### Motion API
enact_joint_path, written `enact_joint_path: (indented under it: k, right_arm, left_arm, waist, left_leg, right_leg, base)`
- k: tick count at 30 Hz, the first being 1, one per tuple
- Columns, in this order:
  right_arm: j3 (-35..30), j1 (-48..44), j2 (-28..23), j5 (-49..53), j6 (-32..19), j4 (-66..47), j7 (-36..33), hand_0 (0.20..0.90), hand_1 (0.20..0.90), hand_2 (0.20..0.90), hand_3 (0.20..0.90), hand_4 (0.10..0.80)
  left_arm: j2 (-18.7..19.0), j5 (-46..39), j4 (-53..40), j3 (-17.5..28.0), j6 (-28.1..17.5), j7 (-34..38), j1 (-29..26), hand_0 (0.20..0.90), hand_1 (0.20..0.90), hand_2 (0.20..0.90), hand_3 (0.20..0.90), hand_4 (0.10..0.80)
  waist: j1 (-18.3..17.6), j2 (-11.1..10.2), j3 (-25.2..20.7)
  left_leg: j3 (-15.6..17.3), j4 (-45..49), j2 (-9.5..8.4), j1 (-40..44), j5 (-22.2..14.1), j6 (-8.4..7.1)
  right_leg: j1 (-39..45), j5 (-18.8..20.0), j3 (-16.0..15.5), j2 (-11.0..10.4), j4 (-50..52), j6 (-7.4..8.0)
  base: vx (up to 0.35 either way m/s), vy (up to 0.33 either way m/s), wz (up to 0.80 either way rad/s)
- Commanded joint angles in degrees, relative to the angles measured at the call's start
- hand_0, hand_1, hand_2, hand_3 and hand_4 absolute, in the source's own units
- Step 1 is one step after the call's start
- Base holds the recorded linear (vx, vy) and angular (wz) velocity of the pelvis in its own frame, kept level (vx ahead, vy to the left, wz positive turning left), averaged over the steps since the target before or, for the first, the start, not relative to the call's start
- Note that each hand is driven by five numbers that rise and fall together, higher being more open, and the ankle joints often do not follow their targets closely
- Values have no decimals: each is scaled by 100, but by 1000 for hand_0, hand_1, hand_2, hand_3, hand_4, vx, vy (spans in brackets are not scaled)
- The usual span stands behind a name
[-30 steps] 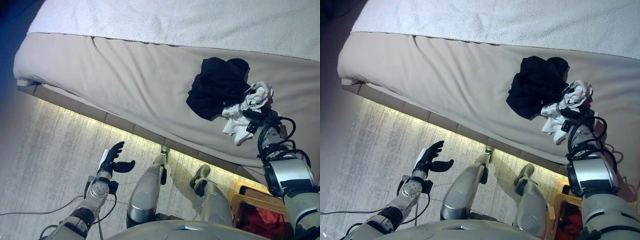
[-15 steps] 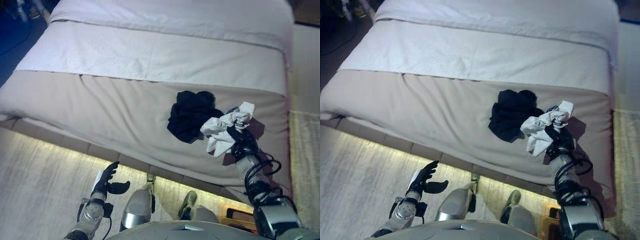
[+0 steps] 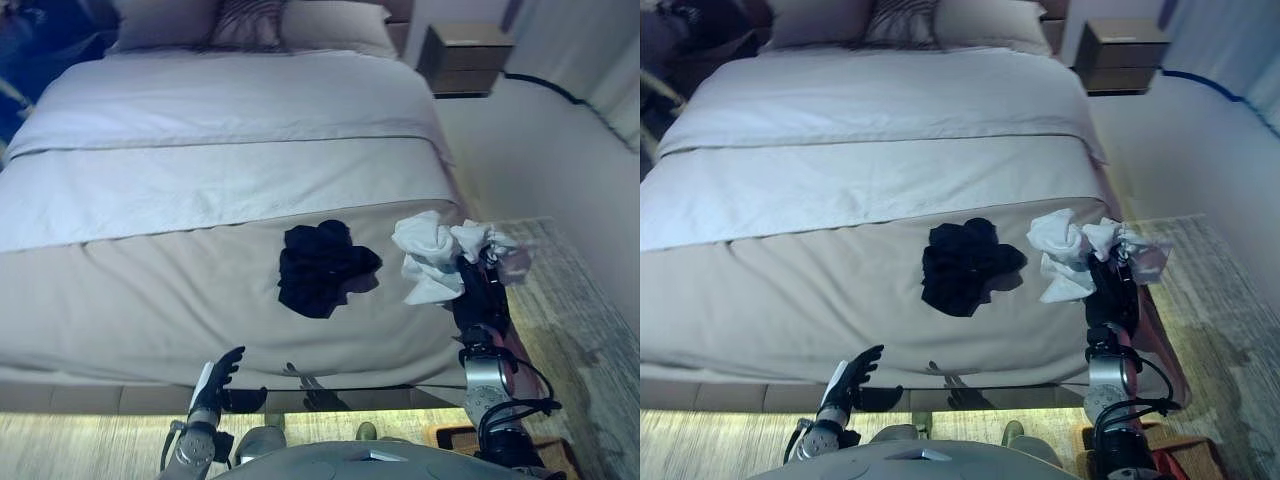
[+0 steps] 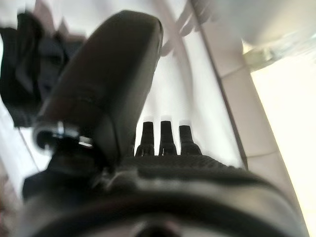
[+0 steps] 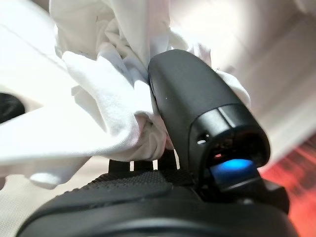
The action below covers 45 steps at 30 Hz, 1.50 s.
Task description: Pick up the clothes from the bed and place them into the basket
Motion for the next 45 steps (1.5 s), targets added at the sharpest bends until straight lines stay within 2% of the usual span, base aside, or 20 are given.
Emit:
enact_joint_path:
  k: [1,5,7,9,10,11,13,15,16,17,19,20,23,25,27,30,32,33,38,45]
  right_arm:
    - [-300,-309,-119,-111,-795,-1006,86,300,300,300,200,100]
    - [-338,-272,-41,-209,-1101,-960,-547,300,300,300,200,100]
    - [-393,-204,34,-340,-1211,-866,-1107,300,300,300,200,100]
    - [-422,-153,56,-301,-1251,-813,-1289,300,300,300,200,100]
    - [-442,-136,85,-636,-1079,-612,-1670,300,300,300,200,100]
    - [-440,-141,83,-686,-1055,-581,-1751,300,300,300,200,100]
    - [-360,-205,45,-878,-1000,-301,-1962,300,300,300,200,100]
    - [-310,-250,38,-889,-1006,-4,-2065,300,300,300,200,100]
    - [-263,-322,36,-879,-1011,347,-2071,300,300,300,200,100]
    - [-247,-358,31,-918,-1024,473,-2149,300,300,300,200,100]
    - [-162,-599,-4,-872,-907,1234,-2105,300,300,300,200,100]
    - [-172,-701,-4,-796,-825,1533,-2079,300,300,300,200,100]
    - [-163,-888,-37,-894,-568,2320,-2007,300,300,300,200,100]
    - [-149,-941,-101,-900,-329,2638,-2003,300,300,300,200,100]
    - [-107,-980,-235,-1140,-190,2864,-2048,300,300,300,200,100]
    - [-36,-1041,-391,-1192,43,3150,-2083,300,300,300,200,100]
    - [71,-1124,-463,-1503,64,3285,-2092,300,300,300,200,100]
    - [258,-1182,-544,-1571,57,3288,-2159,300,300,300,200,100]
    - [232,-1268,-660,-1781,86,3521,-2349,300,300,300,200,100]
    - [186,-1476,-873,-1863,103,3961,-2210,300,300,300,200,100]
  left_arm:
    - [46,138,34,68,-363,-102,-295,900,900,900,900,800]
    - [227,184,86,-111,-266,-187,-553,900,900,900,900,800]
    - [354,211,183,-177,-143,-211,-778,900,900,900,900,800]
    - [431,270,220,-251,-117,-208,-825,900,900,900,900,800]
    - [512,260,246,-242,-62,-174,-807,900,900,900,900,800]
    - [521,286,247,-231,-56,-182,-799,900,900,900,900,800]
    - [598,278,191,-185,19,-139,-765,900,900,900,900,800]
    - [652,315,171,-209,21,-180,-828,900,900,900,900,800]
    - [654,175,215,-263,56,-168,-952,900,900,900,900,800]
    - [646,151,232,-271,55,-170,-994,900,900,900,900,800]
    - [638,-32,269,-236,87,-192,-1138,900,900,900,900,800]
    - [634,-39,272,-203,83,-218,-1164,900,900,900,900,800]
    - [573,89,277,-193,53,-202,-1208,900,900,900,900,800]
    - [523,205,272,-262,-48,-273,-1248,900,900,900,900,800]
    - [424,172,160,-387,-143,-371,-1303,900,900,900,900,800]
    - [295,51,142,-431,-122,-290,-1300,900,900,900,900,800]
    - [225,52,142,-324,-178,-269,-1192,900,900,900,900,800]
    - [211,58,101,-251,-195,-263,-1080,900,900,900,900,800]
    - [211,34,179,-302,11,-180,-1040,900,900,900,900,800]
    - [276,160,564,-227,-150,-98,-946,900,900,900,900,800]
  waist:
    - [-115,225,-108]
    - [-225,244,-100]
    - [-369,250,-65]
    - [-397,243,-36]
    - [-336,225,-25]
    - [-316,223,-23]
    - [-197,271,-19]
    - [-90,345,-68]
    - [3,401,-130]
    - [52,413,-150]
    - [403,388,-192]
    - [531,350,-230]
    - [746,159,-277]
    - [778,48,-290]
    - [778,-9,-264]
    - [826,5,-196]
    - [1070,55,-139]
    - [1135,97,-127]
    - [1112,230,-99]
    - [1265,369,-85]
  left_leg:
    - [404,231,-176,12,-254,24]
    - [586,-58,-147,87,-108,42]
    - [737,-258,-157,188,-170,91]
    - [834,-303,-179,206,-200,98]
    - [1072,-316,-183,207,-229,72]
    - [1113,-316,-183,213,-243,72]
    - [1447,-316,-93,201,-207,85]
    - [1712,-313,20,87,-100,116]
    - [1938,-293,102,-44,-24,153]
    - [2023,-288,122,-78,-11,165]
    - [2450,-210,214,-181,13,156]
    - [2549,-192,240,-233,50,128]
    - [2699,-105,419,-499,250,-108]
    - [2755,-39,545,-672,364,-227]
    - [2736,-47,688,-775,475,-351]
    - [2391,-26,615,-792,492,-388]
    - [1464,-87,347,-758,500,-382]
    - [1179,-59,319,-739,498,-404]
    - [1245,60,375,-809,511,-458]
    - [1074,-30,249,-780,614,-520]
  right_leg:
    - [-42,195,-141,33,193,423]
    - [-208,395,-167,-164,249,608]
    - [-508,683,-220,-431,376,844]
    - [-683,911,-397,-563,452,913]
    - [-836,1091,-912,-725,599,967]
    - [-863,1110,-958,-740,639,974]
    - [-920,1066,-1476,-804,1036,914]
    - [-788,783,-1687,-808,1328,797]
    - [-575,538,-1927,-815,1533,697]
    - [-500,480,-2021,-838,1617,680]
    - [13,198,-2489,-1025,1790,669]
    - [218,97,-2576,-1006,1632,653]
    - [697,-347,-2492,-453,506,542]
    - [747,-287,-2443,-309,215,521]
    - [753,-202,-2467,-186,-4,457]
    - [695,-115,-2378,-109,-74,395]
    - [593,-110,-2130,-43,9,324]
    - [490,-114,-2007,-8,43,269]
    - [463,-109,-2086,-59,69,236]
    - [581,-92,-2255,-85,-11,213]
  base:
    - [28,142,-180]
    - [-78,111,-66]
    - [-75,49,-67]
    - [-133,18,-63]
    - [-156,25,-47]
    - [-230,39,-82]
    - [-279,29,-112]
    - [-314,9,-114]
    - [-222,2,-86]
    - [-254,3,-83]
    - [-199,-80,-111]
    - [-161,-220,-138]
    - [-71,-265,-109]
    - [-40,-295,-169]
    - [-68,-272,-105]
    - [-26,-156,-23]
    - [-17,-118,-43]
    - [-20,-71,-98]
    - [-14,5,-57]
    - [31,26,19]
